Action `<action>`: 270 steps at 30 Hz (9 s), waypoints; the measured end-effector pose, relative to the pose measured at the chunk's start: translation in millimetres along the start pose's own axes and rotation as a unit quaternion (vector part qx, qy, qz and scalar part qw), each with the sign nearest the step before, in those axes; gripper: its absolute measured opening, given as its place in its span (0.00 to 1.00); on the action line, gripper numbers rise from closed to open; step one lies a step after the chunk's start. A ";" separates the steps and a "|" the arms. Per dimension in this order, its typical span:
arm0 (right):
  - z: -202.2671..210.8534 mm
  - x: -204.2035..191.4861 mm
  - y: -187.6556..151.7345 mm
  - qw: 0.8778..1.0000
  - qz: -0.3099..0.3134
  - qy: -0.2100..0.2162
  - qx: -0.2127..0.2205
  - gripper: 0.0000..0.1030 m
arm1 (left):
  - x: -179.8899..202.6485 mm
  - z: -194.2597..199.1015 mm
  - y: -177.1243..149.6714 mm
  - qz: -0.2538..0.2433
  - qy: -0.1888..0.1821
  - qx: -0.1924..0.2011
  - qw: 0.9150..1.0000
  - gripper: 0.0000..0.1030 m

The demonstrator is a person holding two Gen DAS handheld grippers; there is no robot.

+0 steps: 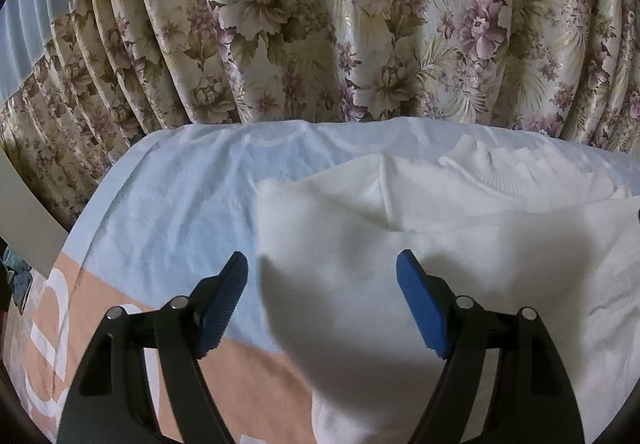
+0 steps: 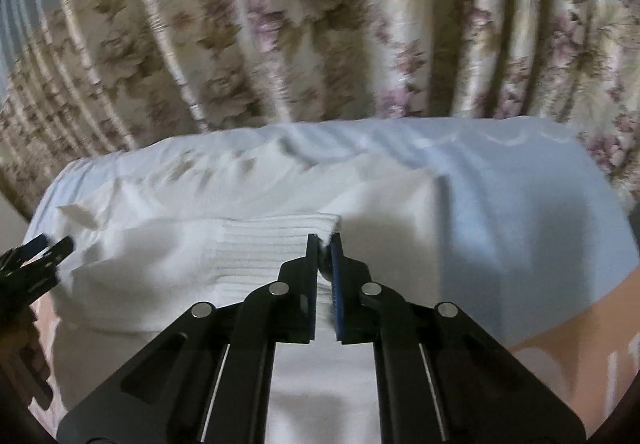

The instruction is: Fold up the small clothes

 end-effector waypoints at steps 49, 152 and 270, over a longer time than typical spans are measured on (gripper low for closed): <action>173.4 42.5 -292.9 1.000 -0.011 -0.020 0.019 0.47 | -25.6 183.1 -269.6 0.015 0.004 0.045 0.999 0.84; 263.5 2.8 -257.8 0.996 -0.002 0.052 0.067 0.10 | -17.2 279.3 -212.8 0.023 -0.086 0.100 0.991 0.06; 19.0 47.3 -71.5 0.995 -0.028 0.087 -0.037 0.21 | 135.3 101.3 -102.6 -0.065 -0.101 0.017 0.993 0.70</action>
Point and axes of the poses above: each gripper's, at about its wrist camera, not at the fingertips, and z roughly against the way its jaws point, x to its right, y to its top, the point moved 3 cm from there along -z, roughly the way its jaws point, and after that the axes turned 7 degrees about -x, right-handed, at the moved point
